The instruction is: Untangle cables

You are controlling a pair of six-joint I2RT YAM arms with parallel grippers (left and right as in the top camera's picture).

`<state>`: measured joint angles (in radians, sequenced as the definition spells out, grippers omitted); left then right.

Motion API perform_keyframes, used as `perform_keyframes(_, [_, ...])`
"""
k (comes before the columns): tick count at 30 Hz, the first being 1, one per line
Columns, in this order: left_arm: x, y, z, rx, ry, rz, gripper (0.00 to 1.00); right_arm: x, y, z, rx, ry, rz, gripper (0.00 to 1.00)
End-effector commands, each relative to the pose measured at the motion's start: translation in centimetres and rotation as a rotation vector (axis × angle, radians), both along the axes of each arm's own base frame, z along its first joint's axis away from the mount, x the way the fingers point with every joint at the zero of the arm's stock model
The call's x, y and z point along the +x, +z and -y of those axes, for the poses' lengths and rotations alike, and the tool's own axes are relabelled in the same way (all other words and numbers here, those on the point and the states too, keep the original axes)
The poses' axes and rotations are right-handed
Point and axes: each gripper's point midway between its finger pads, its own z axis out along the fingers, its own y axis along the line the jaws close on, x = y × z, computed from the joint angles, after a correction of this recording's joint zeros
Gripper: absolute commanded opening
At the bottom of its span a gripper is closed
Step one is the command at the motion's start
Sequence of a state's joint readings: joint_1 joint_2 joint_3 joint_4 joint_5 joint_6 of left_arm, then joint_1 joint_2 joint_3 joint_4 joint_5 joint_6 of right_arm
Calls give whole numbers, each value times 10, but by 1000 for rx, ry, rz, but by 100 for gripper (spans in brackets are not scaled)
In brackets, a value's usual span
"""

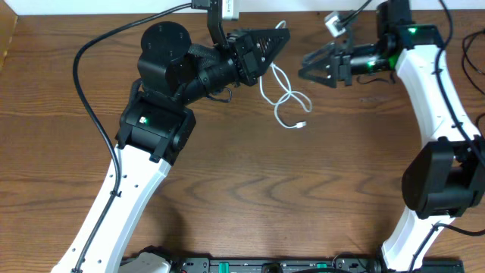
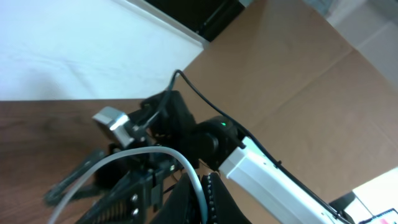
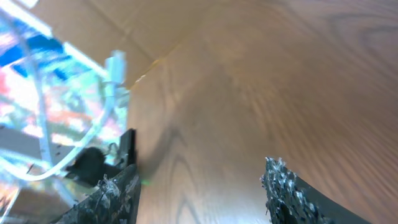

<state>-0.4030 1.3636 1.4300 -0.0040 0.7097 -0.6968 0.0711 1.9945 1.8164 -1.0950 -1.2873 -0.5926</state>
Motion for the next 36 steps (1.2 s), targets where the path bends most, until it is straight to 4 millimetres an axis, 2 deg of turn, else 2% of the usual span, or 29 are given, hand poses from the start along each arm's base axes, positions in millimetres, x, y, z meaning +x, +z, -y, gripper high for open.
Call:
perform_keyframes(1, [-10,6,1,-12,-67,-5,8,-17,15,-14,81,78,65,60])
perform_keyframes(5, [-21,-3,-3,16,-162,-18,8,-34,14,-17,88,117,66,60])
perform_keyframes(9, [-21,-17,-12,31,-177,-93,8,-57,10,-22,75,180,89,61])
perform_keyframes(16, [-25,-17,-13,19,-203,-120,7,-82,-14,-52,41,296,122,60])
perform_keyframes(22, [-29,-16,-12,17,-229,-121,7,-88,-32,-82,37,342,124,46])
perform_keyframes(24, [-29,-17,-12,18,-229,-121,8,-84,-32,-88,36,333,112,32])
perform_keyframes(27, [-29,-17,-12,18,-228,-121,8,-71,-29,-87,33,287,71,4])
perform_keyframes(28, [-29,-17,-12,19,-228,-119,8,-63,-28,-84,32,259,47,1])
perform_keyframes(32, [-27,-24,-13,58,-215,-87,13,-27,-28,-56,-7,104,-66,1])
perform_keyframes(35, [-20,-40,-18,107,-158,-120,17,6,-37,-18,-101,-91,-182,1])
perform_keyframes(36, [-17,-48,-21,138,-129,-129,24,16,-40,-4,-136,-160,-214,1])
